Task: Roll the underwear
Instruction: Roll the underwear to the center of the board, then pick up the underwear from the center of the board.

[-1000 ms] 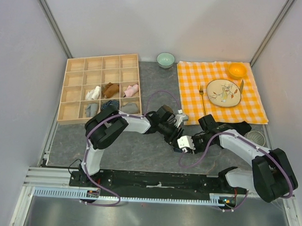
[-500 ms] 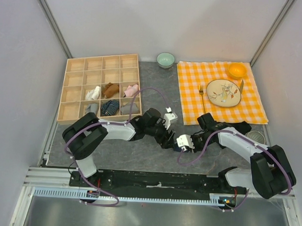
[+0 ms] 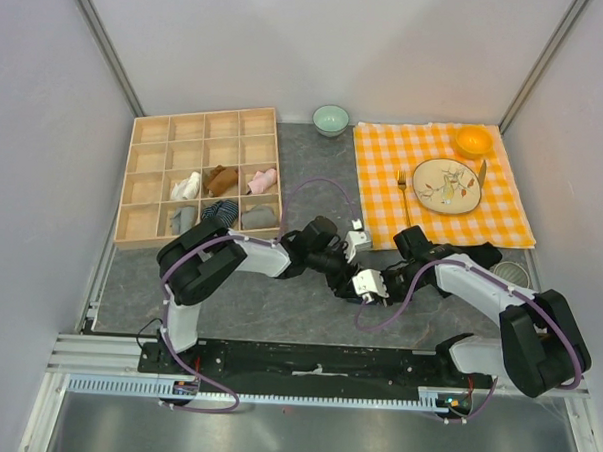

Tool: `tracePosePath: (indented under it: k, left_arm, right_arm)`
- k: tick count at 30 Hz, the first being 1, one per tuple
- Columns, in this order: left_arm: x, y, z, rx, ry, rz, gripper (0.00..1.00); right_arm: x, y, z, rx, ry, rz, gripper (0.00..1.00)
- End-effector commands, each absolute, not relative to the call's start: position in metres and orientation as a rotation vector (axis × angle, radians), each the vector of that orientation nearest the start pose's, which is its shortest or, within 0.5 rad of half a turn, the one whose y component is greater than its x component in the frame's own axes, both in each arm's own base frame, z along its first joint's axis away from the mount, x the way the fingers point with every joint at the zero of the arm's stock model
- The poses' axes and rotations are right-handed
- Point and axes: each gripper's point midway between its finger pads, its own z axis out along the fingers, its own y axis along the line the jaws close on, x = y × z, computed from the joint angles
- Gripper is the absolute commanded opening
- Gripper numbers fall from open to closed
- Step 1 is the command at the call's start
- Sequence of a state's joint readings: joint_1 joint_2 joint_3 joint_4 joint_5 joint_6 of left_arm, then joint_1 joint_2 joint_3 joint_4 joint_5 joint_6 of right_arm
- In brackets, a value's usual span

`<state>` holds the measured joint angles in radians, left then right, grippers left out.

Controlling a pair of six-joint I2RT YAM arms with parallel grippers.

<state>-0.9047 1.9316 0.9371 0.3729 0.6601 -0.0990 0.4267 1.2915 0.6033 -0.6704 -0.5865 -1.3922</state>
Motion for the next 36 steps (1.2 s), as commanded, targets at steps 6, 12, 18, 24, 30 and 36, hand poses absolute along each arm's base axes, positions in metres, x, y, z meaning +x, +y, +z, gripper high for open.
tracePosePath:
  k: [6,12,18,24,30,36]
  left_arm:
    - [0.172,-0.410,-0.009,1.258,2.124,-1.292,0.36]
    - [0.168,-0.402,-0.001,1.206,2.137,-1.299,0.11]
    - [0.163,-0.387,0.011,1.103,2.175,-1.287,0.04]
    - [0.159,-0.364,0.031,0.999,2.186,-1.276,0.02]
    - [0.175,-0.327,0.066,0.854,2.229,-1.164,0.02]
    - [0.228,-0.257,0.107,0.648,2.277,-0.840,0.02]
  right_arm:
    - [0.163,0.141,0.013,-2.162,1.603,0.607,0.28]
    - [0.169,0.143,0.019,-2.113,1.658,0.605,0.43]
    - [0.181,0.159,0.060,-1.997,1.699,0.652,0.59]
    - [0.208,0.171,0.128,-1.862,1.778,0.621,0.64]
    - [0.246,0.177,0.184,-1.616,1.832,0.509,0.70]
    - [0.256,0.166,0.173,-1.410,1.864,0.565,0.74]
